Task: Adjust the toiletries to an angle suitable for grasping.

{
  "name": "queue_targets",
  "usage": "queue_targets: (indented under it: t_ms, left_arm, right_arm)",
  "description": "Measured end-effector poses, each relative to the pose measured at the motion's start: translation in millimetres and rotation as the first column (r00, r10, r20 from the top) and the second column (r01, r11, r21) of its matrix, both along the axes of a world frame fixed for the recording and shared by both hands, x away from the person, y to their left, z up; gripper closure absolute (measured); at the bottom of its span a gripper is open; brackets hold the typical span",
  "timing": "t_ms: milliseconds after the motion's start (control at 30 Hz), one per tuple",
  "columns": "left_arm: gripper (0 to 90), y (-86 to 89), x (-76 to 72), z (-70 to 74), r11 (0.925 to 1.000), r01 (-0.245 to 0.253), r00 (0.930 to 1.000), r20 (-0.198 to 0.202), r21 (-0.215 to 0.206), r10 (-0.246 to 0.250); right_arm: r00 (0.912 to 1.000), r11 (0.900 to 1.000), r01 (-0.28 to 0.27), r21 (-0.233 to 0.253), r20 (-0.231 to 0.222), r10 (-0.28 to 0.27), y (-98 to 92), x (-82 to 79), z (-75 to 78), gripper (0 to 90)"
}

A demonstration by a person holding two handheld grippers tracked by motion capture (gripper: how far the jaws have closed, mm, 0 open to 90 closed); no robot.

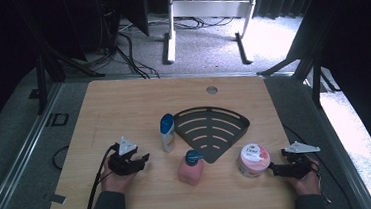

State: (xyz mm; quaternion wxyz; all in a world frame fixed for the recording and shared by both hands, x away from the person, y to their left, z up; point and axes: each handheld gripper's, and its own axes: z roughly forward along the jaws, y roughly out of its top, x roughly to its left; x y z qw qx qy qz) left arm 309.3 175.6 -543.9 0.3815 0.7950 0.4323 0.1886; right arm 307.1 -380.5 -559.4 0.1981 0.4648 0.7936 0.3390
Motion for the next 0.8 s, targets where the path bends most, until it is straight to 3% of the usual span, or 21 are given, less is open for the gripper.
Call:
queue_targets:
  t_ms: [200, 400, 533, 800]
  left_arm:
    - [65.8, -13.2, -8.8, 13.6, 0.9955, 0.090, 0.9959, 0.012, -0.031, -0.090]
    - [88.8, -27.8, -11.3, 20.1, 0.9906, 0.136, 0.9900, 0.034, 0.013, -0.137]
    - [89.8, -36.0, -10.6, 24.6, 0.9874, 0.153, 0.9864, 0.054, 0.042, -0.155]
    - [89.7, -46.0, -7.3, 32.9, 0.9875, 0.156, 0.9823, 0.102, 0.027, -0.157]
  right_arm:
    - [1.0000, 1.000, 0.007, 0.000, 0.000, -0.007, 0.5, -0.6, 0.0, 14.2]
    - [1.0000, 1.000, 0.010, 0.000, 0.000, -0.010, 0.6, -1.0, 0.0, 14.2]
    - [1.0000, 1.000, 0.009, 0.000, 0.000, -0.009, 0.6, -1.0, 0.0, 14.2]
    - [0.9999, 1.000, 0.010, 0.000, 0.000, -0.010, 0.6, -1.1, 0.0, 14.2]
